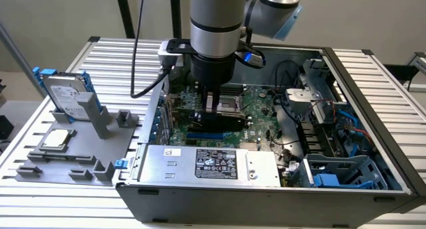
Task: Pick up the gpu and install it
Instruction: 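Insert the gpu into the slot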
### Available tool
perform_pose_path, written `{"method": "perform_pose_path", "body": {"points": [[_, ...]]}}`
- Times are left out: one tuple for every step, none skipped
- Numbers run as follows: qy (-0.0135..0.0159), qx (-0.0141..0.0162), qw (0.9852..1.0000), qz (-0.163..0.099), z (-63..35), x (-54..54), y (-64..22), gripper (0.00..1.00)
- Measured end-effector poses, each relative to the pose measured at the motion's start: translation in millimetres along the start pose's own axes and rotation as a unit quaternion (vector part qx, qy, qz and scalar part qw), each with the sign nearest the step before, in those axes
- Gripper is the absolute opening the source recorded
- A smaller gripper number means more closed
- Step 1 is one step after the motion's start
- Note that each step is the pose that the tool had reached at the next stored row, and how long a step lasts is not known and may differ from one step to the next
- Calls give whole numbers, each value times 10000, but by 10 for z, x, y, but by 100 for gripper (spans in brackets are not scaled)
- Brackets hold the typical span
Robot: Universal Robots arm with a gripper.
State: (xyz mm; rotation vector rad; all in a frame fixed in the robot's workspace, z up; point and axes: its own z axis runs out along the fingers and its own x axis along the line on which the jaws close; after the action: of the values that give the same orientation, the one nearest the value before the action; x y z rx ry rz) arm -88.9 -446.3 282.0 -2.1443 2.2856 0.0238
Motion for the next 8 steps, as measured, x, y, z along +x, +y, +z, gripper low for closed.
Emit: {"method": "perform_pose_path", "body": {"points": [[-6,-1,10000,1,3,-1,3,27],[-16,-1,10000,2,9,-1,10,27],[-23,-1,10000,8,15,-2,19,27],[-26,-1,10000,18,24,-5,29,27],[-26,-1,10000,27,32,-4,40,27],[-27,-1,10000,37,40,-3,47,27],[-27,-1,10000,47,47,-3,53,27],[-27,-1,10000,56,54,-2,57,27]]}}
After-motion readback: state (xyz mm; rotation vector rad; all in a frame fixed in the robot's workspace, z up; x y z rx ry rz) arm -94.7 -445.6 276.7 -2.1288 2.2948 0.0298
